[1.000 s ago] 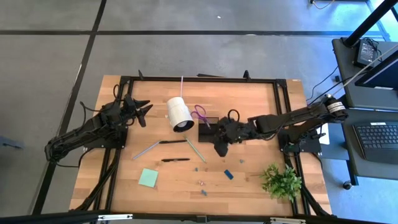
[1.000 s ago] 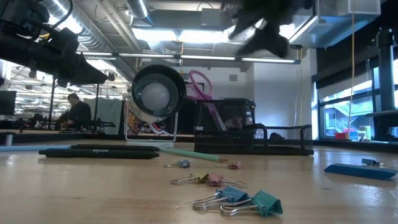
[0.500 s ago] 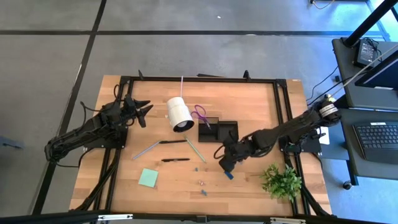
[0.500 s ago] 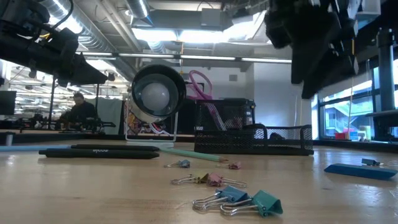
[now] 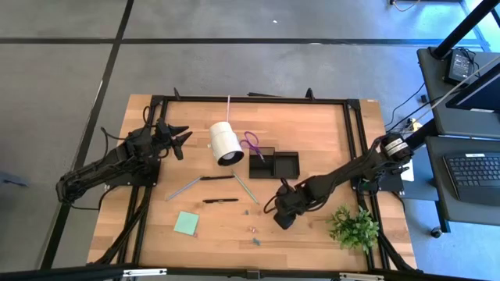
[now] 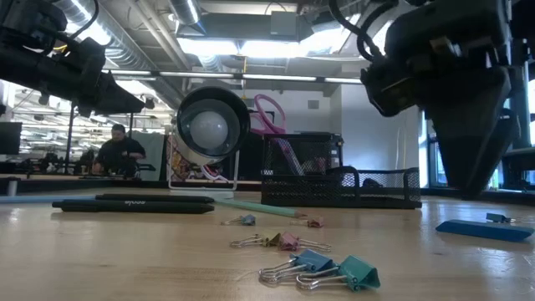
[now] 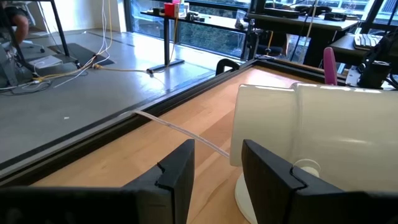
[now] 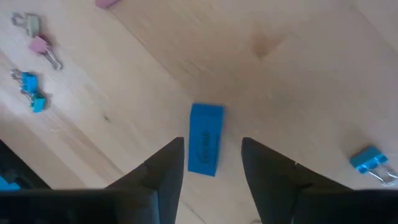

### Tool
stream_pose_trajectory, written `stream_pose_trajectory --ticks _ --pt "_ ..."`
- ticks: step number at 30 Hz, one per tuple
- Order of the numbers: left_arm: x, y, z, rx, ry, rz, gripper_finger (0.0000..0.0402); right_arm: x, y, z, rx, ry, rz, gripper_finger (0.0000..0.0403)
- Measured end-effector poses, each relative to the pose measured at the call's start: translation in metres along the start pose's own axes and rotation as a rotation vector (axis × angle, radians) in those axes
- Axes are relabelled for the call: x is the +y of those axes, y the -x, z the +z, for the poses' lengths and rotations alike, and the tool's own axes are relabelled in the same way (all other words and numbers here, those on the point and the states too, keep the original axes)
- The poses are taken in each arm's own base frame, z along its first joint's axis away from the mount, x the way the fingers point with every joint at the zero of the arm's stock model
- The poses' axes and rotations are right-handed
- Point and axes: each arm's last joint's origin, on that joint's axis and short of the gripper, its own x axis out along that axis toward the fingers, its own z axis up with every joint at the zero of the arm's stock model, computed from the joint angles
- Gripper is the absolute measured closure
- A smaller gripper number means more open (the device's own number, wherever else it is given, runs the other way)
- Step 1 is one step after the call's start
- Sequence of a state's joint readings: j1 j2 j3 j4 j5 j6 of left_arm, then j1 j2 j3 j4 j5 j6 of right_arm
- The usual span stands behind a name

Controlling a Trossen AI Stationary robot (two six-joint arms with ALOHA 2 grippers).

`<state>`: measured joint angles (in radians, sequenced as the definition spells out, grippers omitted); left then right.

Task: Pick and place office supplies into organizer
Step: Put the blue eraser into the black desk organizer

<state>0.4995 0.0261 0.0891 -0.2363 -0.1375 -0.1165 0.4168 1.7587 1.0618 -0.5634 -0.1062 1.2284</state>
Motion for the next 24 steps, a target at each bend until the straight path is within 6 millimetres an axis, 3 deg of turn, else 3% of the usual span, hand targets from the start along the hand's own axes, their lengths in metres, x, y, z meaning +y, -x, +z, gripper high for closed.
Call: stream_pose_trajectory --ticks 12,24 --pt "0.000 0.000 0.000 0.000 0.000 0.001 0.0274 0.004 0.000 0.000 -0.056 0.017 0.022 0.0141" --pt "0.000 0.000 0.000 0.000 0.000 0.002 0.0274 0.005 -0.023 -0.009 -0.024 0.042 -0.033 0.0161"
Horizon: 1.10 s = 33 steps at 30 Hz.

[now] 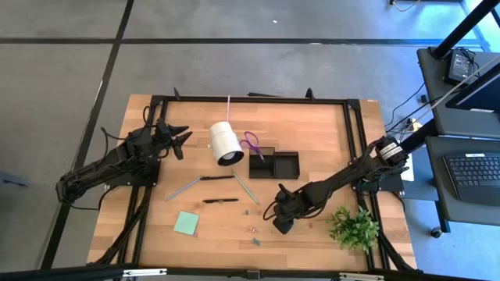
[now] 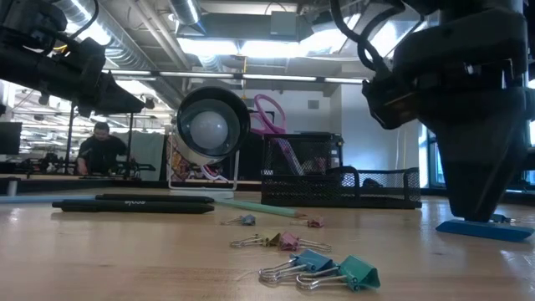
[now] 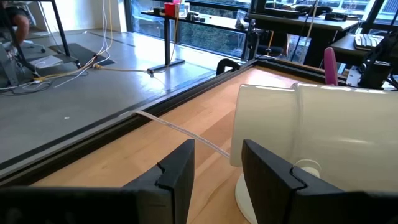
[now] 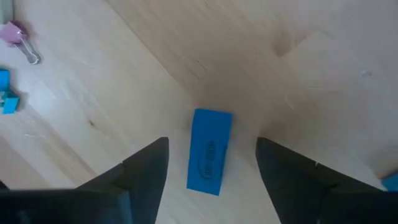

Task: Pick and place office supplies into organizer
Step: Put the blue eraser into the black desk organizer

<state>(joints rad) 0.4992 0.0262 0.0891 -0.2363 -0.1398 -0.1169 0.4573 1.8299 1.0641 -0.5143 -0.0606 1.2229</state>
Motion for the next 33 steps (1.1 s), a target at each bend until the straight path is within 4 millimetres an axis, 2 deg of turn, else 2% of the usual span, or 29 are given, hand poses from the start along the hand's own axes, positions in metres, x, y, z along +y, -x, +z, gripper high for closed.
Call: stream_pose_trajectory --ticks 6,20,27,33 --pt "0.000 0.000 0.000 0.001 0.000 0.000 0.0274 0.000 -0.008 -0.002 0.008 0.000 -0.024 0.0174" --pt "0.000 0.000 0.000 0.001 0.000 0.000 0.0274 0.006 -0.009 0.001 -0.010 0.001 -0.064 0.0181" --pt "0.000 0.000 0.000 0.001 0.000 0.000 0.0274 0.016 -0.022 0.000 0.027 0.017 -0.213 0.0181" --pt "0.000 0.000 0.000 0.001 0.000 0.000 0.0274 0.026 -0.018 0.001 -0.013 0.032 -0.267 0.0181"
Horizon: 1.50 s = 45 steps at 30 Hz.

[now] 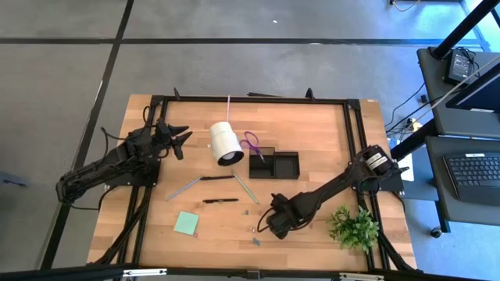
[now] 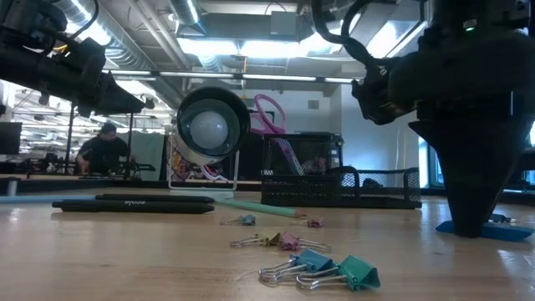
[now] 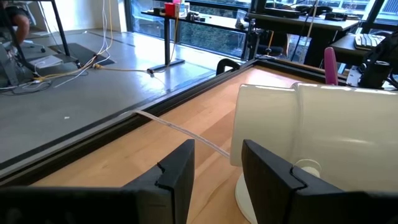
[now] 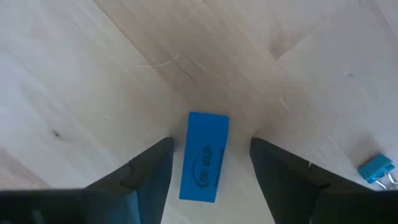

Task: Pick and place office supplies into organizer
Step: Put the blue eraser into the black desk organizer

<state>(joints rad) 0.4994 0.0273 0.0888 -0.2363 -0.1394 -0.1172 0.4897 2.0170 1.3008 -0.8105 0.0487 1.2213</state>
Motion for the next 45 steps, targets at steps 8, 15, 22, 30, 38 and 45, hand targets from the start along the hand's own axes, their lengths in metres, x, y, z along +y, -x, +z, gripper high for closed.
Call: stream_pose_trajectory --ticks 8,15,22,30,38,45 --pt "0.000 0.000 0.000 0.000 0.000 0.000 0.0274 0.000 0.001 0.000 0.001 -0.006 -0.004 0.0199" --pt "0.000 0.000 0.000 0.000 0.000 0.000 0.0274 -0.001 0.000 0.001 0.003 -0.007 -0.008 0.0247" --pt "0.000 0.000 0.000 0.000 0.000 0.000 0.0274 -0.001 0.000 0.001 0.001 -0.003 -0.009 0.0282" --pt "0.000 0.000 0.000 0.000 0.000 0.000 0.0274 -0.001 0.000 0.001 0.001 -0.005 -0.009 0.0312" --pt "0.000 0.000 0.000 0.000 0.000 0.000 0.0274 0.003 0.020 0.008 -0.002 0.084 -0.071 0.0324" --pt "0.000 0.000 0.000 0.000 0.000 -0.003 0.0274 0.001 0.056 0.030 -0.028 0.152 -0.156 0.0324"
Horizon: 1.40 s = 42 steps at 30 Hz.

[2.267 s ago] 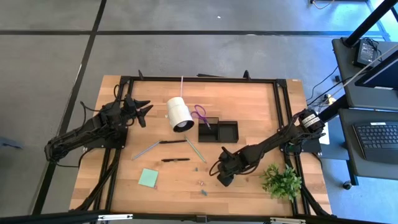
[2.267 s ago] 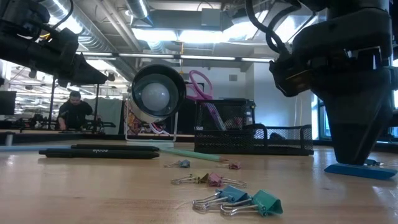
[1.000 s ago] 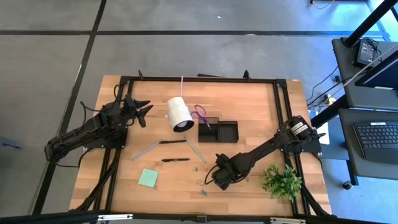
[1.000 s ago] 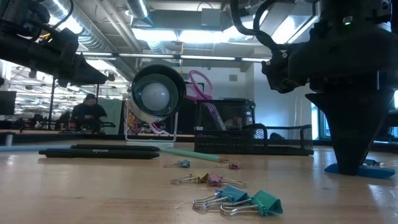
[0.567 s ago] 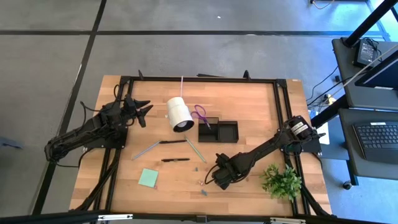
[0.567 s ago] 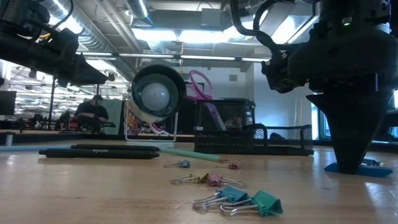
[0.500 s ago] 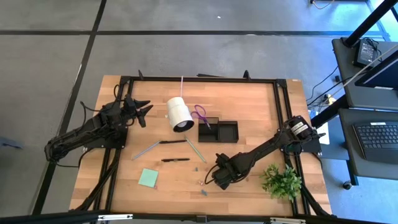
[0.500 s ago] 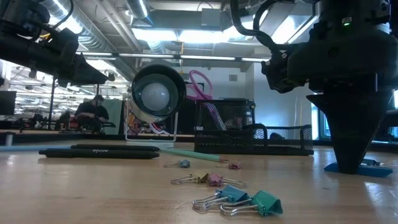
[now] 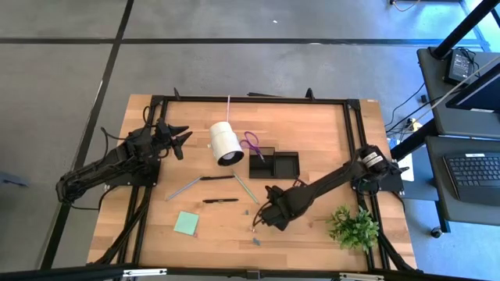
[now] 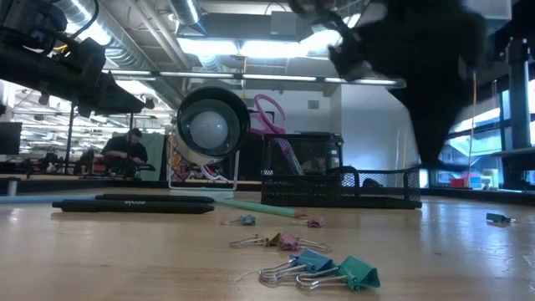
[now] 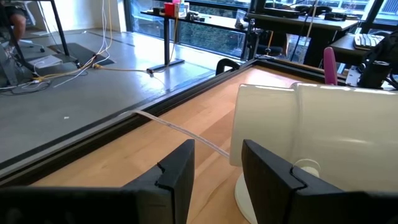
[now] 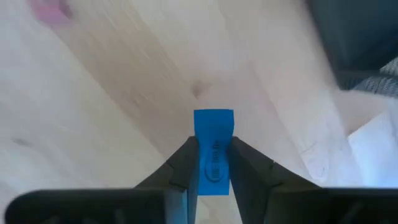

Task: Pick and place office supplies into organizer
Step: Put the blue eraser into the black desk organizer

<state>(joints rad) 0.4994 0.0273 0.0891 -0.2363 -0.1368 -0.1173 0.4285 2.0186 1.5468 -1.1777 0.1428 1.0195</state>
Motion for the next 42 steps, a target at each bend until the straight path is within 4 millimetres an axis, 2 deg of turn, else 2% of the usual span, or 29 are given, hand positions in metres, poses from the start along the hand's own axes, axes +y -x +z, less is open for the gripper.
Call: stream_pose_trajectory --ticks 4,10,16,23,27,33,37,42 --pt "0.000 0.000 0.000 0.000 0.004 0.000 0.0274 -0.009 0.026 0.024 -0.039 0.046 0.007 0.0324" --pt "0.000 0.000 0.000 0.000 0.004 0.000 0.0274 -0.025 0.061 0.068 -0.137 0.123 0.113 0.0324" --pt "0.000 0.000 0.000 0.001 0.003 -0.001 0.0274 -0.048 0.076 0.098 -0.184 0.236 0.155 0.0324" --pt "0.000 0.000 0.000 0.000 0.000 -0.001 0.0274 -0.074 0.070 0.123 -0.179 0.308 0.178 0.0325" --pt "0.000 0.000 0.000 0.000 0.000 -0.001 0.0274 -0.079 0.062 0.133 -0.219 0.360 0.178 0.0325" --pt "0.000 0.000 0.000 0.001 0.000 -0.001 0.0274 -0.077 0.034 0.130 -0.205 0.409 0.154 0.0325" --pt "0.000 0.000 0.000 0.001 0.000 -0.001 0.0274 -0.078 0.015 0.127 -0.225 0.397 0.055 0.0325" --pt "0.000 0.000 0.000 0.001 0.000 0.000 0.0274 -0.075 -0.003 0.128 -0.281 0.361 0.050 0.0325"
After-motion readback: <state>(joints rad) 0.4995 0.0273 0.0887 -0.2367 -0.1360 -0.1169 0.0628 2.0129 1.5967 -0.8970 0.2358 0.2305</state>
